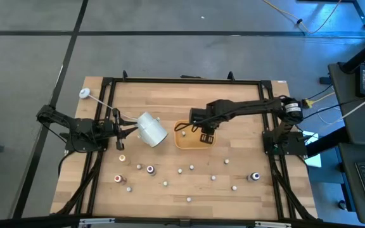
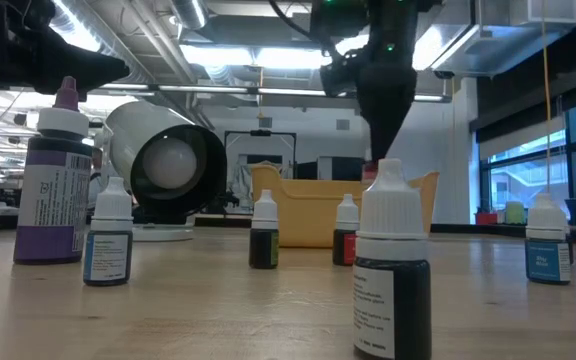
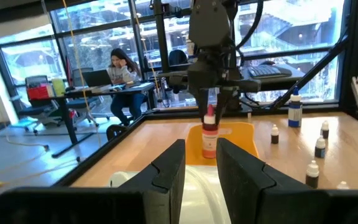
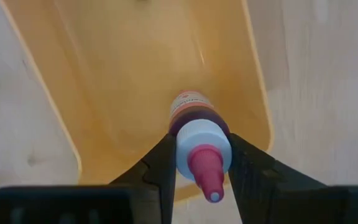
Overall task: Pick & Place food coloring
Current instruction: Put the large pink food coloring bottle into the yellow bin
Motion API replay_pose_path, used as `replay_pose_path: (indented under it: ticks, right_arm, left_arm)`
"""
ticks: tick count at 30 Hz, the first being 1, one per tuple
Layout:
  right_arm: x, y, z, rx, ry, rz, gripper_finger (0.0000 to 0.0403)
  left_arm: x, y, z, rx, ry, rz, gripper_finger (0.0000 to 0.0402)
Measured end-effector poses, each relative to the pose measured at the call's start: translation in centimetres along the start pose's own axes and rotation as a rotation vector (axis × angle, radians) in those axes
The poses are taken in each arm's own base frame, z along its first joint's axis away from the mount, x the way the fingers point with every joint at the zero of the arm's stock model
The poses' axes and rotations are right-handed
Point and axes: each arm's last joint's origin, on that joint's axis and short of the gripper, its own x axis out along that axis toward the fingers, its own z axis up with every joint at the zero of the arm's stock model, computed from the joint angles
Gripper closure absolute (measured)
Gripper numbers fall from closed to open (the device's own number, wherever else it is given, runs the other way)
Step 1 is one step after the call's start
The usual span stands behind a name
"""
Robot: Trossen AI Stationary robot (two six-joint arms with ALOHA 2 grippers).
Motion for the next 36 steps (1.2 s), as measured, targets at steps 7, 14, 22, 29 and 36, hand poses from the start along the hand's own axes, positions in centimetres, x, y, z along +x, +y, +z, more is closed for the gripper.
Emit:
replay_pose_path:
  ticks: [7,14,22,29,36]
  right_arm:
    - [1.0,-0.3,0.0,-0.008,0.002,-0.002,0.0261]
    - [1.2,-0.3,0.1,-0.033,-0.012,0.000,0.0272]
    - [1.2,-0.3,0.1,-0.029,-0.012,-0.001,0.0221]
    - [1.2,-0.3,0.1,-0.031,-0.010,-0.001,0.0209]
    - [1.1,-0.3,0.0,-0.035,0.005,-0.003,0.0208]
  left_arm:
    - [0.0,0.0,0.0,-0.076,0.000,0.000,0.0313]
    - [0.0,0.0,0.0,-0.075,0.000,0.000,0.0313]
    - [0.0,0.0,0.0,-0.074,0.000,0.000,0.0313]
    - [0.0,0.0,0.0,-0.073,0.000,0.000,0.0313]
    - [0.0,0.0,0.0,-0.073,0.000,0.000,0.0313]
